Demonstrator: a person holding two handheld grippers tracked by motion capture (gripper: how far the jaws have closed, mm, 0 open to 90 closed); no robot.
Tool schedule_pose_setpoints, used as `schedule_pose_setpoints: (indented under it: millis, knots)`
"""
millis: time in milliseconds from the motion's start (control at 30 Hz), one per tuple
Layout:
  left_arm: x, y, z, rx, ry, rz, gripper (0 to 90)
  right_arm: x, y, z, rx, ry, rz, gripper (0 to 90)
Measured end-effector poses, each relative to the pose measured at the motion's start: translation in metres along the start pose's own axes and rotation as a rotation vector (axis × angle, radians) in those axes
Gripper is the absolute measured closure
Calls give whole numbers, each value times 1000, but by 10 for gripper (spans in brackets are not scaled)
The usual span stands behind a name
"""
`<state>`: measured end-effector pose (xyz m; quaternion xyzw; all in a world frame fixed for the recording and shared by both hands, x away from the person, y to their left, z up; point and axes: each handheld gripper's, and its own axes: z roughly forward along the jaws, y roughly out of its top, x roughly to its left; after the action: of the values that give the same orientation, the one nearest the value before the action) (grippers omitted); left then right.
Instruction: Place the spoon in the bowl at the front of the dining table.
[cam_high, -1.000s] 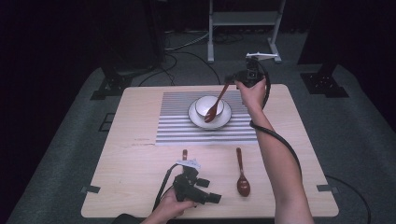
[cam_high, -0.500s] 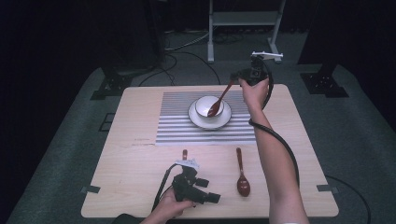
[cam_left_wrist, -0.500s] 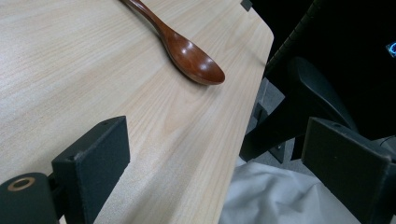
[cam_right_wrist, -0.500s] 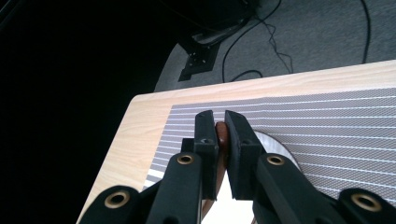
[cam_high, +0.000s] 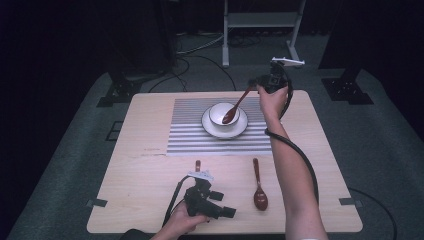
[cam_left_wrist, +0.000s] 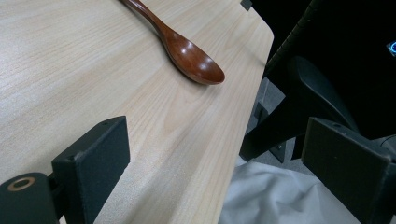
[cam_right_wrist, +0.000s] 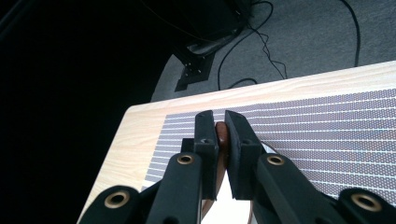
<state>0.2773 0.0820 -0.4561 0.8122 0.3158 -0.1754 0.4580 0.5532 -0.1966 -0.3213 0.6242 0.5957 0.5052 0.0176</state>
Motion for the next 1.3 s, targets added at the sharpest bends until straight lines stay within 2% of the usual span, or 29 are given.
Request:
schedule_pose_setpoints:
  millis: [100, 567, 833, 1300]
  knots:
    - [0, 0, 0, 7, 1, 2, 67, -2, -1, 1, -15, 1, 7, 833]
    - [1, 0, 0, 8, 0, 4, 67, -8, -9, 11, -14, -26, 8, 827]
    - [0, 0, 0, 5, 0, 1, 67, -11, -13, 14, 15, -30, -5, 826]
    - [1, 0, 2, 12, 3, 6, 67, -22, -24, 21, 105, -6, -17, 806]
